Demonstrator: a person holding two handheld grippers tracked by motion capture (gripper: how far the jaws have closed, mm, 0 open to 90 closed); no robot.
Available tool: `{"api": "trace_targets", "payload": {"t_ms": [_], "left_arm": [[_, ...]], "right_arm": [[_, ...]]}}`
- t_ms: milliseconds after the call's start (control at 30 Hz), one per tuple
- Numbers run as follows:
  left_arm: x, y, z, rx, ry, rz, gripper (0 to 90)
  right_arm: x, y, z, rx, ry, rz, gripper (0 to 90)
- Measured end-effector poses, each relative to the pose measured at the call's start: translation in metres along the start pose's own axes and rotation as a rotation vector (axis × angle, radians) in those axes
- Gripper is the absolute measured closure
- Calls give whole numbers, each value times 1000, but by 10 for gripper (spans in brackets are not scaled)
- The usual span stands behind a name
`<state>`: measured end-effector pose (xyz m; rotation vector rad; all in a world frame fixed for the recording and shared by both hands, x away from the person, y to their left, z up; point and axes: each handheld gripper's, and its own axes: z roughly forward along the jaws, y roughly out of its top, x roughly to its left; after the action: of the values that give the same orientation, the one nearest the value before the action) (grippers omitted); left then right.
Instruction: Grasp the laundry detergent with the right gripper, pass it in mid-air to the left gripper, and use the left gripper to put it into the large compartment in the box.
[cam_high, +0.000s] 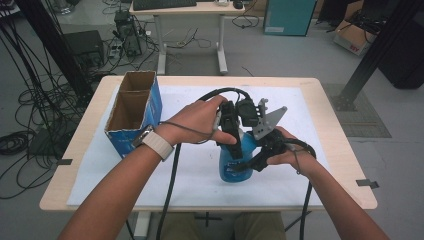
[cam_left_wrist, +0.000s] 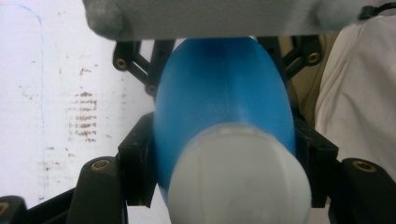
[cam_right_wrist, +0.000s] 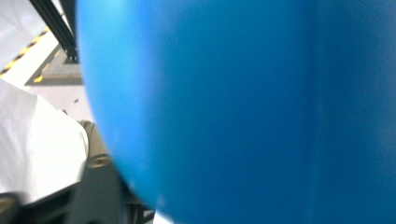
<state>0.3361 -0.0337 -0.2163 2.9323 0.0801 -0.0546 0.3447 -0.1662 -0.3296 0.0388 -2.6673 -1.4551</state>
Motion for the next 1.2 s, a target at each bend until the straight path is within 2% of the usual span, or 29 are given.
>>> {"api": "trace_targets", "payload": {"t_ms": [33,67,133,167,233,367,500,600,733,933,967,1033,1200], "left_arm": [[0,0,0,3,6,-4,375],[1,-1,-1,1,21,0,374],[2,-2,-2,23,11,-23,375],[2,-3,-2,25,22,-26,375],[3,-5,-2,28,23,-34,374],[4,-7,-5,35,23,-61,374],[6,-9,-10,25,36,-87,374],[6,-12,-14,17,55,-116,374],[8,-13,-22,34,77,-154,374],[15,-19,-38,29,123,-231,374],[16,-20,-40,18,122,-260,374],[19,-22,-45,28,132,-274,373],[28,-28,-61,13,166,-358,373]], "right_arm": [[0,-2,0,2,4,14,262],[0,-6,-1,13,0,44,223],[-2,-13,-4,22,-5,113,154],[-2,-16,-7,20,9,145,136],[-2,-21,-15,35,1,173,85],[-3,-33,-33,116,-72,215,52],[-3,-43,-51,191,-121,246,49],[-3,-50,-62,221,-139,266,50],[-5,-57,-78,285,-172,287,52],[-5,-63,-101,347,-218,309,53],[-5,-63,-104,359,-224,306,53],[-5,-62,-109,373,-235,311,56],[-7,-59,-118,418,-263,300,66]]}}
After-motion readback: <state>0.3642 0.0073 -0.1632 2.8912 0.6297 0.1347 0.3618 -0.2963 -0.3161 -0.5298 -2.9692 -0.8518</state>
